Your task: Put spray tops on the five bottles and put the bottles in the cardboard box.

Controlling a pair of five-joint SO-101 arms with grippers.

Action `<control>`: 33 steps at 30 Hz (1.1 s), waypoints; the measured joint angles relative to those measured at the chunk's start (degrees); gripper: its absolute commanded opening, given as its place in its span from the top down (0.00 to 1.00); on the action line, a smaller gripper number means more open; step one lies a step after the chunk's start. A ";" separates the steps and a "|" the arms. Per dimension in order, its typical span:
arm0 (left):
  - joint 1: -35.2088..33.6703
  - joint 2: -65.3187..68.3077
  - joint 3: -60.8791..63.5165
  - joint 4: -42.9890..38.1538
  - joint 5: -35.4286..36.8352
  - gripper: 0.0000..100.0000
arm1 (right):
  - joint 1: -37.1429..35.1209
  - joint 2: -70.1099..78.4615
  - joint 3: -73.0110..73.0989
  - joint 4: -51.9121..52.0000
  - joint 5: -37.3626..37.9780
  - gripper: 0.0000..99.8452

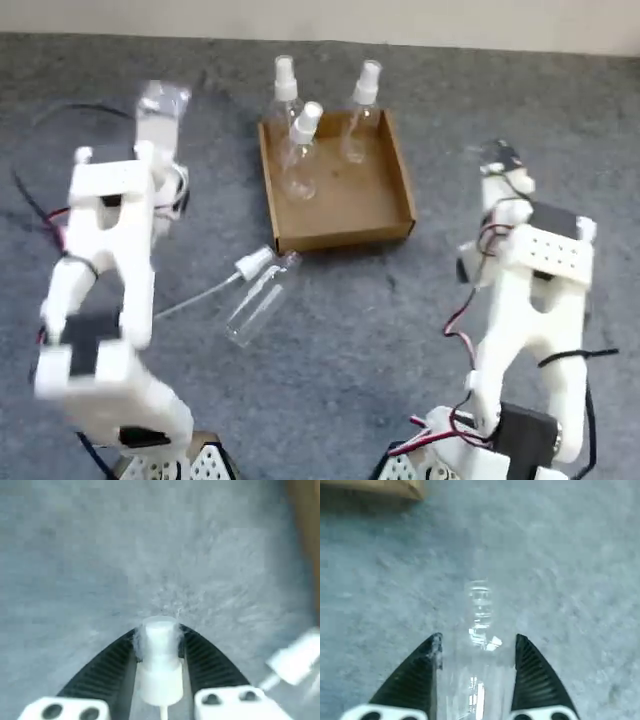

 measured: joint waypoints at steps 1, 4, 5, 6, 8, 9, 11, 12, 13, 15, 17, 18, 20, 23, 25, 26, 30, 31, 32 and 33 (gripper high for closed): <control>0.44 -4.40 0.00 1.41 0.79 1.00 | -2.02 -0.70 0.00 0.00 -0.97 1.00; 2.02 -18.99 0.00 5.01 3.34 1.00 | -10.20 -4.66 0.00 0.00 -3.69 1.00; 2.46 -23.91 0.00 5.98 4.40 1.00 | -13.01 -6.42 0.00 -0.18 -4.66 1.00; 2.64 -28.92 0.00 6.59 5.27 1.00 | -16.09 -8.18 0.00 -0.53 -5.71 1.00; 2.90 -38.42 -0.09 7.03 7.56 1.00 | -22.68 -11.69 0.00 -2.11 -8.18 1.00; 2.90 -42.73 -0.09 7.03 8.88 1.00 | -26.29 -13.19 0.09 -3.16 -9.41 1.00; 2.90 -50.29 0.18 7.03 11.78 1.00 | -32.88 -15.12 1.14 -4.75 -11.69 1.00; 2.90 -53.54 0.70 7.03 13.27 1.00 | -35.78 -15.47 1.67 -5.54 -12.57 1.00; 2.90 -56.26 1.32 6.95 14.86 1.00 | -38.51 -15.74 2.29 -6.33 -13.36 1.00; 2.90 -61.54 3.43 5.54 18.02 1.00 | -43.96 -16.00 3.25 -8.44 -14.33 1.00; 2.90 -65.85 6.68 3.43 21.10 1.00 | -49.23 -16.09 4.66 -10.64 -14.86 1.00; 2.90 -68.04 8.44 2.37 22.68 1.00 | -51.60 -16.09 5.80 -12.04 -14.95 1.00; 2.90 -72.26 12.66 0.44 25.41 1.00 | -55.30 -16.09 8.35 -14.95 -14.95 1.00; 2.90 -78.68 19.60 -2.99 28.13 1.00 | -58.02 -16.09 12.57 -19.60 -15.21 1.00; 2.90 -82.20 24.18 -6.51 29.10 1.00 | -58.37 -16.53 14.86 -22.51 -15.30 1.00; 2.90 -83.52 26.11 -8.18 29.36 1.00 | -58.37 -17.32 16.18 -23.65 -15.30 1.00; 2.90 -85.54 31.74 -13.45 29.98 1.00 | -58.55 -22.86 20.92 -25.76 -15.30 1.00; 2.90 -85.54 32.79 -14.24 29.98 1.00 | -58.55 -24.79 21.98 -26.02 -15.30 1.00; 2.90 -85.45 33.76 -15.03 30.15 1.00 | -58.55 -26.46 22.86 -26.11 -15.30 1.00; 2.99 -85.45 34.55 -15.82 30.77 1.00 | -58.55 -27.96 23.82 -26.11 -15.30 1.00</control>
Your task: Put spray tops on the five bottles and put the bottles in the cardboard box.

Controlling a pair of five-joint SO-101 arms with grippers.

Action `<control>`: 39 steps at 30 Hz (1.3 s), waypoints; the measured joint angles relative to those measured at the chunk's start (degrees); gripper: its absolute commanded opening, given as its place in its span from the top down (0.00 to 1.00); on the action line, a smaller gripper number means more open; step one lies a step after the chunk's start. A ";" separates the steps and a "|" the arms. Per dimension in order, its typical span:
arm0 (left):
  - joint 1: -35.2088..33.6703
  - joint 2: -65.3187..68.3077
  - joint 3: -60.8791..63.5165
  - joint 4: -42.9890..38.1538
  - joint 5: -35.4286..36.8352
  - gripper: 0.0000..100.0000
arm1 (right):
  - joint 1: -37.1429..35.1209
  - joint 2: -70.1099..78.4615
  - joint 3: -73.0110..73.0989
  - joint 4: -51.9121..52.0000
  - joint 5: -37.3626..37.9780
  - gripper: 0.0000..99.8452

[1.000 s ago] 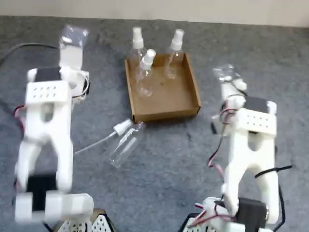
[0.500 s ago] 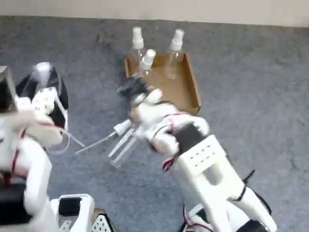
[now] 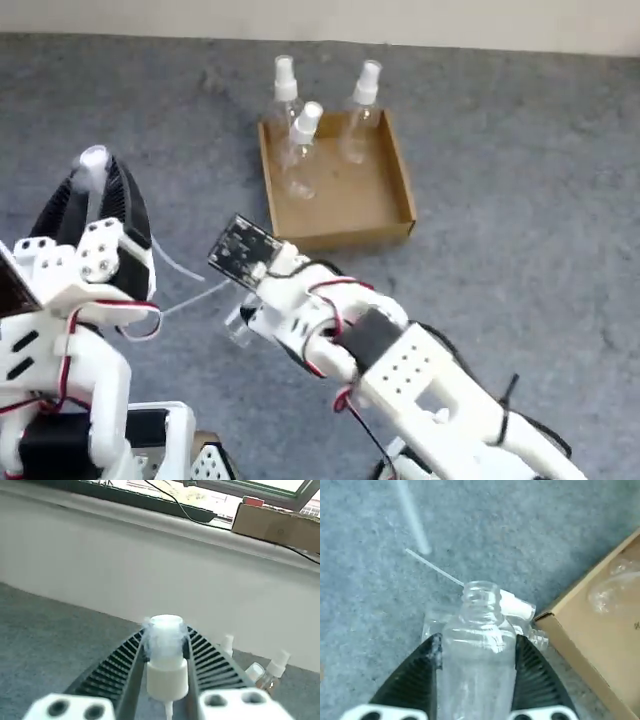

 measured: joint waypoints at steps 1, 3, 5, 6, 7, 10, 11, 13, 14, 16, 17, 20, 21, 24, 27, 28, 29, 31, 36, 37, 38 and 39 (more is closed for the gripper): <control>0.00 0.26 0.62 -0.79 0.88 1.00 | 0.00 -1.41 0.88 0.00 0.00 1.00; 0.09 1.32 0.88 -2.02 2.29 1.00 | 0.00 -3.60 2.46 0.00 0.00 1.00; 1.85 2.20 0.88 -2.37 2.64 1.00 | 0.00 -4.75 3.52 0.00 0.00 1.00; 3.08 2.46 0.88 -2.55 2.73 1.00 | 0.00 -5.10 3.87 0.00 0.00 1.00; 4.22 2.81 0.88 -2.55 2.81 1.00 | 0.00 -5.19 3.87 0.00 0.00 1.00; 6.15 3.96 1.05 -2.90 2.81 1.00 | 0.00 -5.45 3.87 0.00 0.00 1.00; 6.33 4.40 1.32 -2.90 2.81 1.00 | 0.00 -5.54 3.87 0.00 0.00 1.00; 6.59 5.80 1.41 -2.90 2.81 1.00 | 0.00 -5.63 3.87 0.00 0.00 1.00; 6.86 6.24 1.41 -2.90 2.81 1.00 | 0.00 -5.63 3.87 0.00 0.00 1.00; 8.09 6.51 1.41 -2.90 2.81 1.00 | 0.00 -5.63 3.87 0.00 0.00 1.00; 8.88 6.33 1.58 -2.90 2.81 1.00 | 0.00 -5.63 3.87 0.00 0.00 1.00; 11.60 5.71 3.69 -2.90 2.81 1.00 | 0.00 -5.63 3.87 0.00 0.00 1.00; 12.57 5.80 4.75 -2.90 2.81 1.00 | 0.00 -5.63 3.87 0.00 -0.35 1.00; 14.42 6.51 8.53 -2.90 2.81 1.00 | 0.00 -5.63 3.87 0.00 -4.22 1.00; 14.77 6.59 11.52 -2.90 3.08 1.00 | 0.88 -5.63 3.87 -0.09 -8.53 1.00; 14.95 6.68 11.96 -2.90 3.16 1.00 | 1.58 -5.63 3.87 -0.88 -9.49 1.00; 15.21 6.59 12.48 -2.90 3.16 1.00 | 2.20 -5.54 3.87 -2.11 -10.29 1.00; 15.21 6.51 13.19 -2.90 3.25 1.00 | 2.90 -5.54 3.96 -4.84 -11.60 1.00; 15.38 5.89 14.07 -0.35 3.34 1.00 | 2.90 -5.45 4.31 -11.96 -13.01 1.00; 15.47 5.89 14.07 0.35 3.34 1.00 | 2.99 -5.45 4.48 -12.48 -13.10 1.00; 15.47 5.89 14.15 1.41 2.99 1.00 | 3.43 -5.54 4.48 -12.75 -13.10 1.00; 15.21 5.89 14.24 2.02 2.90 1.00 | 3.60 -5.63 4.48 -13.19 -13.10 1.00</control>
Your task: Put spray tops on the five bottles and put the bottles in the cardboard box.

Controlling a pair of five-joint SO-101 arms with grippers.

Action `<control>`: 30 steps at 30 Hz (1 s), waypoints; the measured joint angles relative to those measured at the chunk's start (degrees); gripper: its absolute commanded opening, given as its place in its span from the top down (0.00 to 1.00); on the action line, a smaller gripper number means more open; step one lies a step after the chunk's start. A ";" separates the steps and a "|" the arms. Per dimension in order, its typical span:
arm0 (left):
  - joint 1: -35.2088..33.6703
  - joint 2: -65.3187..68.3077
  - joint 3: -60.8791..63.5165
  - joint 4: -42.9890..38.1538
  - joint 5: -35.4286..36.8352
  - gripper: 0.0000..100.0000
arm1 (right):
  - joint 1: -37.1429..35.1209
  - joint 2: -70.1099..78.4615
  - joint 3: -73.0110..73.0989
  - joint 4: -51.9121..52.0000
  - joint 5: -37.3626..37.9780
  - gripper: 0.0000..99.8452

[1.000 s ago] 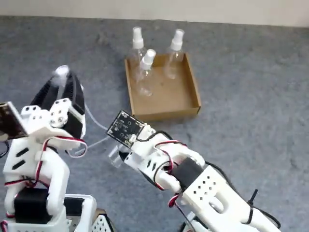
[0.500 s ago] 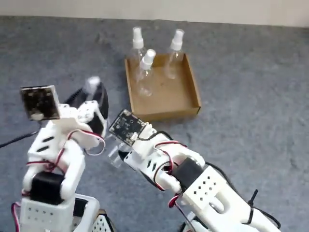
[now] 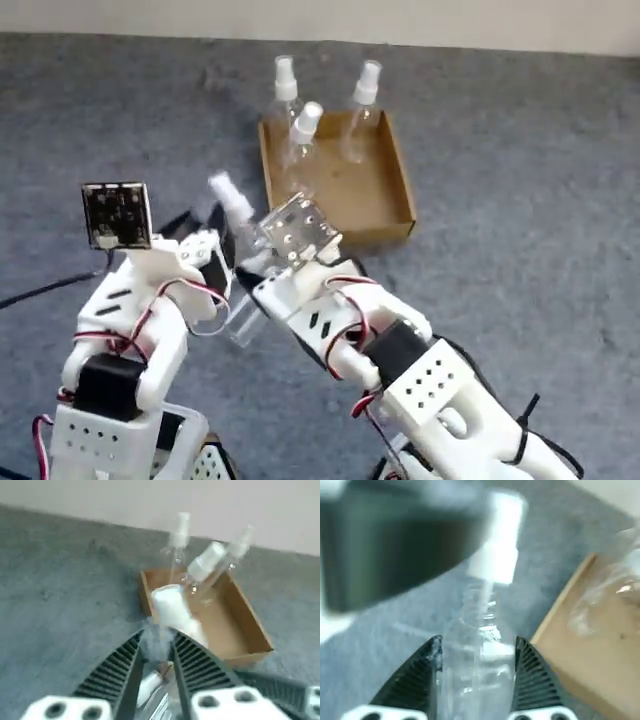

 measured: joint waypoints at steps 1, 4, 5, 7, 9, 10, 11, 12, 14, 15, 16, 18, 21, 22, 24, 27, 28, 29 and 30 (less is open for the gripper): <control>0.00 0.53 0.00 0.53 0.00 1.00 | -0.09 0.00 0.00 -0.26 0.00 1.00; -0.09 0.97 0.26 1.41 0.00 1.00 | 0.26 0.09 0.26 -0.35 0.00 1.00; -0.09 0.88 0.79 1.41 0.00 1.00 | 0.26 0.09 0.35 -0.35 0.00 1.00; -0.09 0.97 1.41 1.41 0.00 1.00 | 0.09 0.09 0.35 -0.35 0.00 1.00; -0.09 0.88 1.41 1.41 0.00 1.00 | 0.09 0.09 0.35 -0.35 0.00 1.00; -0.09 0.88 1.41 1.41 0.00 1.00 | 0.09 0.09 0.35 -0.70 0.00 1.00; -0.09 0.88 1.41 1.41 0.00 1.00 | 0.09 0.09 0.44 -1.67 0.00 1.00; -0.09 0.97 1.41 1.41 0.00 1.00 | 0.09 0.00 0.88 -2.73 0.00 1.00; 0.00 0.88 1.41 1.41 -0.09 1.00 | 0.26 0.00 2.46 -5.10 0.00 1.00; -0.09 0.88 1.41 1.41 -0.26 1.00 | 0.62 0.09 3.43 -6.33 0.00 1.00; -0.09 0.88 1.41 1.41 -1.23 1.00 | 1.05 0.00 4.31 -7.56 0.00 1.00; -1.14 0.70 1.41 1.41 -4.40 1.00 | 2.29 0.00 5.71 -10.20 -0.09 1.00; -4.92 -1.58 1.41 1.41 -6.95 0.97 | 3.96 0.00 6.51 -11.60 -0.09 1.00; -6.07 -2.37 1.41 1.41 -7.21 0.95 | 4.13 0.00 6.51 -11.69 -0.09 1.00; -8.09 -3.52 1.76 1.41 -8.53 0.90 | 4.22 0.00 6.51 -11.87 -0.09 1.00; -10.99 -2.37 2.55 0.88 -11.08 0.91 | 4.31 -1.14 6.86 -11.96 -0.09 1.00; -12.13 -1.32 2.55 -0.18 -11.25 0.92 | 4.40 -2.46 7.65 -11.96 -0.09 1.00; -13.36 -0.18 2.64 -1.58 -11.43 0.93 | 4.40 -4.31 8.97 -11.96 -0.09 1.00; -14.68 1.05 2.64 -3.25 -11.43 0.93 | 4.40 -6.59 10.46 -11.96 -0.09 1.00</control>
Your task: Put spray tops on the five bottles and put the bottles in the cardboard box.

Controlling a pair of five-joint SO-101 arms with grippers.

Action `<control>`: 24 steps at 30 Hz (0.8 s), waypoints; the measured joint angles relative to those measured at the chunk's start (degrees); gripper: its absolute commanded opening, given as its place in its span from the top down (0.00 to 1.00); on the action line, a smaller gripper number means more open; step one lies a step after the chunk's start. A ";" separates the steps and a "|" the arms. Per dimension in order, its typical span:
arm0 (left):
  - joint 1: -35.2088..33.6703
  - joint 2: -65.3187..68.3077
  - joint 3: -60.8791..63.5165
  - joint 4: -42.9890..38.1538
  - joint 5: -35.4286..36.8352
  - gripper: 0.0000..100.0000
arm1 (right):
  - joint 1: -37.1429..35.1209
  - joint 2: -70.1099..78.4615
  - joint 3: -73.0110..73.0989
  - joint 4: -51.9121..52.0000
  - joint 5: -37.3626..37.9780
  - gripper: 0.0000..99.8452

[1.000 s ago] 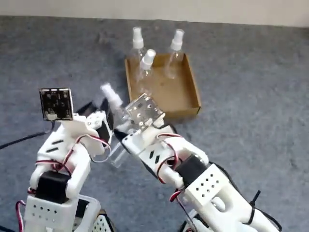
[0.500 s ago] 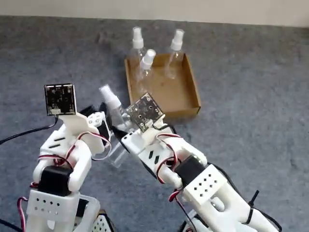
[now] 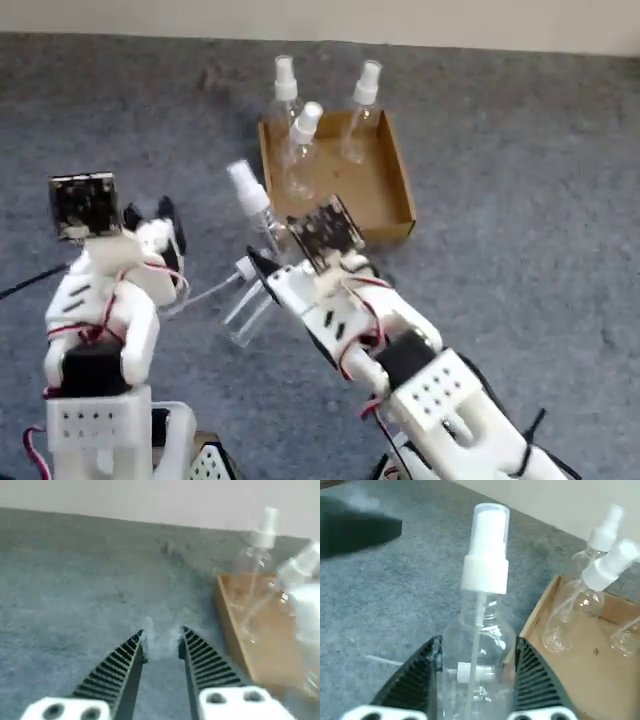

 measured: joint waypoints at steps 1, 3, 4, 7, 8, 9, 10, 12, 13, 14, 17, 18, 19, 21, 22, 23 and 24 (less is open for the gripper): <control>-0.97 1.76 -0.18 -1.58 0.00 0.93 | 0.00 -2.55 1.49 0.09 0.00 1.00; -1.49 7.38 -2.02 -3.69 0.00 0.93 | -1.05 -7.91 3.87 1.41 0.00 1.00; -1.41 10.02 -3.34 -4.04 -0.09 0.93 | -2.11 -10.37 4.66 2.46 0.09 1.00; 0.35 17.93 -9.14 -4.40 -0.26 0.93 | -4.66 -13.89 5.89 4.75 2.02 1.00; 1.49 20.31 -10.90 -4.48 -0.26 0.93 | -5.10 -14.07 5.98 4.84 2.20 1.00; 2.90 22.24 -12.57 -4.48 -0.26 0.93 | -5.19 -14.24 5.98 4.84 2.29 1.00; 4.40 23.38 -13.80 -4.48 -0.26 0.93 | -5.19 -14.24 5.98 4.84 2.46 1.00; 7.03 23.74 -15.21 -4.31 -0.35 0.93 | -5.10 -14.24 5.98 4.84 2.64 1.00; 8.18 23.56 -15.74 -3.34 -0.35 0.93 | -5.10 -14.24 5.98 4.84 2.64 1.00; 9.49 22.77 -16.00 -2.20 -0.35 0.93 | -5.10 -14.15 5.98 4.84 2.64 1.00; 13.63 19.08 -16.00 2.20 -0.44 0.93 | -5.01 -13.54 5.98 4.84 2.64 1.00; 14.77 17.49 -15.82 3.52 -0.53 0.93 | -5.01 -13.54 5.98 4.84 2.64 1.00; 15.38 15.65 -15.30 4.48 -0.53 0.93 | -5.01 -13.54 5.98 4.84 2.64 1.00; 16.09 11.96 -13.98 5.01 -0.62 0.93 | -5.01 -13.54 5.98 4.84 2.64 1.00; 16.18 10.20 -13.36 5.19 -1.14 0.93 | -5.01 -13.54 5.98 4.84 2.64 1.00; 16.35 8.62 -12.75 5.19 -1.93 0.93 | -5.01 -13.54 5.98 4.84 2.64 1.00; 16.35 7.21 -12.13 5.19 -3.25 0.93 | -5.01 -13.54 5.98 4.84 2.64 1.00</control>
